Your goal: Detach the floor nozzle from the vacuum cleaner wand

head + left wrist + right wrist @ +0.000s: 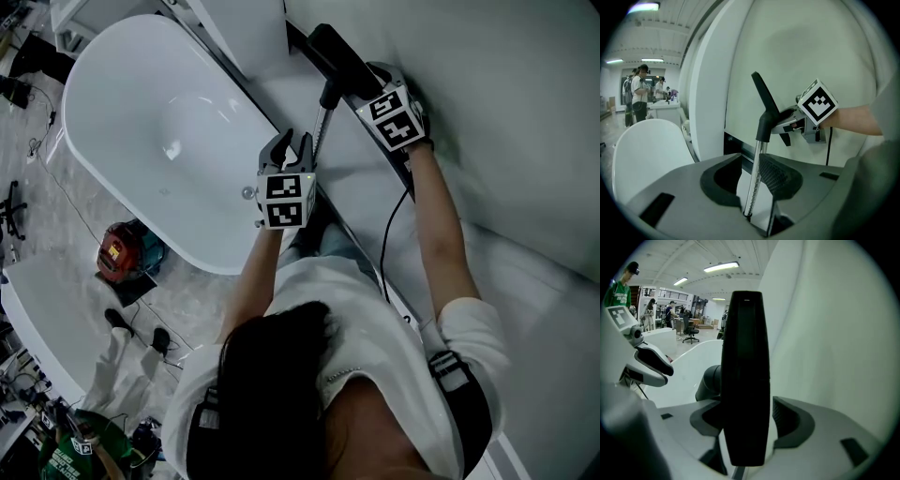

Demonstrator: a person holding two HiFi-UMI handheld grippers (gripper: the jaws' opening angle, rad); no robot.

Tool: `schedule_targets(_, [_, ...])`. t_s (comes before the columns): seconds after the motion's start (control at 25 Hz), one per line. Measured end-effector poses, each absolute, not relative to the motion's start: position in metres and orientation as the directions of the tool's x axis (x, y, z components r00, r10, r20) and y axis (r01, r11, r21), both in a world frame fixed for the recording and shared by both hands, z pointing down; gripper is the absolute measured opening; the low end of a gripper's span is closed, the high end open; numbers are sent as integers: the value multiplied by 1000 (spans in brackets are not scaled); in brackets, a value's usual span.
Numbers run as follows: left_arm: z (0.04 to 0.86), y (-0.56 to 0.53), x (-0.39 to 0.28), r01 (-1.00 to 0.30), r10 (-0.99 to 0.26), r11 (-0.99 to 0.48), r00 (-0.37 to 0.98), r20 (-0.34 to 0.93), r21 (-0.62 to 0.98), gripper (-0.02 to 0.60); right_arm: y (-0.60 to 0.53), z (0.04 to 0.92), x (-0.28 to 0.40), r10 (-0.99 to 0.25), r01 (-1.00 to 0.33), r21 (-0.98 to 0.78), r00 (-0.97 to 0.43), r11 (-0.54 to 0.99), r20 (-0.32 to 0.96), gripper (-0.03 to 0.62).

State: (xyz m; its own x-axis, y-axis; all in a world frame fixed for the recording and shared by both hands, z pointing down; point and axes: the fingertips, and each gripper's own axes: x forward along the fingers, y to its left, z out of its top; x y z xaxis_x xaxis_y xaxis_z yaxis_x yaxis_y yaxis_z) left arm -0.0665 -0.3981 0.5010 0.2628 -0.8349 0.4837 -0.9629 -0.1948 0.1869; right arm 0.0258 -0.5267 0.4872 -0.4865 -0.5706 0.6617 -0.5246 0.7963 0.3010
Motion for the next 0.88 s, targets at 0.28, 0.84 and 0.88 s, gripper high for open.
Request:
schedule_targets(0.28, [501,-410,-59,-959,-834,-199,273,480,202,103,-536,490,19,-566,-478,336,-499,812,656,276])
schedule_targets(0.84, [509,-425,-55,-949,-816,-223,306,490,221,127,-542,493,8,-548,-459,326,-521,827,655,220])
schedule_targets(0.88, [510,-427,-53,-946,-811,-233,316,492,223,138,-543,493,8,-547,-459,325,-521,827,655,219])
